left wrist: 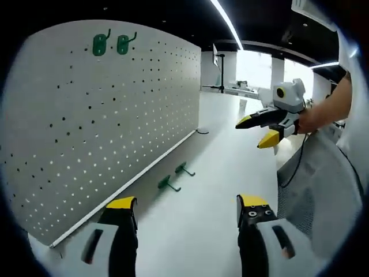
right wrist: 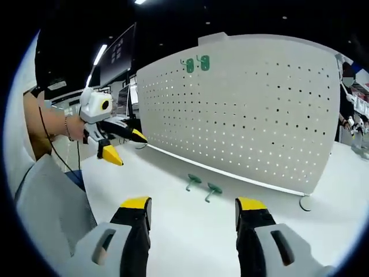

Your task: Insert the hook assembly into the mounting plate slot until the hook locks in place.

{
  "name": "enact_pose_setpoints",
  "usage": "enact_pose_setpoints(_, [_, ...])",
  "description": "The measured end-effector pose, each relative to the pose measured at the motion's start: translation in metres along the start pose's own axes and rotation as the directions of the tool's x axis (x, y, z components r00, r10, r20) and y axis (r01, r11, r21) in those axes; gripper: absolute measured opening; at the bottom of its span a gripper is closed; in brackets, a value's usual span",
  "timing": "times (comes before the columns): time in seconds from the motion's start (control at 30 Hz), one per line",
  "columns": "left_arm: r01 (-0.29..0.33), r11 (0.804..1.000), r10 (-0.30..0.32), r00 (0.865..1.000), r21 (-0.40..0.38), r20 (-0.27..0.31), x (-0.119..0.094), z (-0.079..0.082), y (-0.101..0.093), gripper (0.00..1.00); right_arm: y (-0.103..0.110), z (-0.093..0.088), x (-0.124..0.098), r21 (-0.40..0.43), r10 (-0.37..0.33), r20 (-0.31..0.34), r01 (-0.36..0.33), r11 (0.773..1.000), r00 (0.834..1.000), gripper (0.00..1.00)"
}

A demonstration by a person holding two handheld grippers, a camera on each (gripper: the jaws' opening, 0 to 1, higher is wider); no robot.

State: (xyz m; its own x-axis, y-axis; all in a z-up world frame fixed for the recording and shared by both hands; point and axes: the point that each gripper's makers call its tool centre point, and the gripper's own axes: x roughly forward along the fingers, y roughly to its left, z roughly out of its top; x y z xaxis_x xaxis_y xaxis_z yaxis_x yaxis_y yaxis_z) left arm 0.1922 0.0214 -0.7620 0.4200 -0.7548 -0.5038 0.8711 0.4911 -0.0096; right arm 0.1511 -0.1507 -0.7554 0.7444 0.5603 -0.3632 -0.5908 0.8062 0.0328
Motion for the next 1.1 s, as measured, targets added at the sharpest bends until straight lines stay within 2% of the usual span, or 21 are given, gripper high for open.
enact_pose_setpoints(0.1, [0.023, 0.999, -0.021, 0.999, 0.046, -0.046, 0.006, -0.002, 0.002, 0.72, -0.001, -0.001, 0.0, 0.002, -0.001, -0.004, 0.001, 1.0, 1.0, 0.57])
enact_pose_setpoints(0.33, [0.065, 0.994, -0.057, 0.994, 0.088, -0.094, 0.019, -0.002, 0.009, 0.72, -0.001, 0.0, 0.001, -0.003, 0.001, -0.011, -0.001, 1.0, 1.0, 0.56])
enact_pose_setpoints(1.1, [0.165, 0.979, -0.138, 0.968, 0.116, -0.21, 0.06, -0.012, 0.025, 0.73, 0.005, 0.003, 0.003, 0.01, 0.017, -0.021, -0.017, 1.0, 1.0, 0.58])
